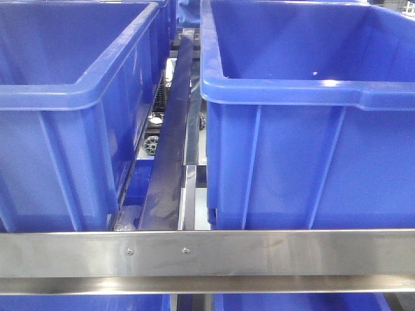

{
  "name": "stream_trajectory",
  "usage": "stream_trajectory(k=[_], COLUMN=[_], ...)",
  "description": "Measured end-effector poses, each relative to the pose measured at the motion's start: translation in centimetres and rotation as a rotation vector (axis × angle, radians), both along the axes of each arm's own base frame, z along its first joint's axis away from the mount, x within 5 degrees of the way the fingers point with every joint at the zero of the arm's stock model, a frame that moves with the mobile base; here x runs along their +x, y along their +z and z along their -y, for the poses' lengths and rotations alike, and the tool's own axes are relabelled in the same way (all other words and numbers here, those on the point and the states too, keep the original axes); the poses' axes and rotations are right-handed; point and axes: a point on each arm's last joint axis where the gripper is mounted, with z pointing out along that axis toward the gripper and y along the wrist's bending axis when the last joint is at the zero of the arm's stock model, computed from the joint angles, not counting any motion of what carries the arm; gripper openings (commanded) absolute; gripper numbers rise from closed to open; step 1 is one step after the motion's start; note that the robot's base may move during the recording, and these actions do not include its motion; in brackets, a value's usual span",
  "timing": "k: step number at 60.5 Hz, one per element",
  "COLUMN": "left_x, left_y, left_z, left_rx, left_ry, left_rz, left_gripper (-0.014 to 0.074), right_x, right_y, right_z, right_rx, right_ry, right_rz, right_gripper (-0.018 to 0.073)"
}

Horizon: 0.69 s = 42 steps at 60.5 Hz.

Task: Sort and place red and blue blocks on shelf

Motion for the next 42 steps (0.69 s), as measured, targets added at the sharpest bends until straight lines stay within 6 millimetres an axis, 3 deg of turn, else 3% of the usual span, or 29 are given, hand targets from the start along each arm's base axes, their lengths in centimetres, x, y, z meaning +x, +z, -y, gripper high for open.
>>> stream_trajectory(k=[31, 42], left_x=[0.1, 0.2], left_y=[0.3, 1.3], left_z=[0.2, 0.2], left_rx=[-0.033, -0.042], left_ry=[-0.005, -0.006], left_rz=[0.029, 0.061], left_gripper=[0.0125, 0.0125], right_x=[0.2, 0.4], right_y=[0.4, 0.8], right_z=[0.0, 0.0], right_rx=[0.006, 0.011], right_ry=[-0.003, -0.004], right_rz=[0.044, 0.072], right_gripper=[0.0050, 0.0050])
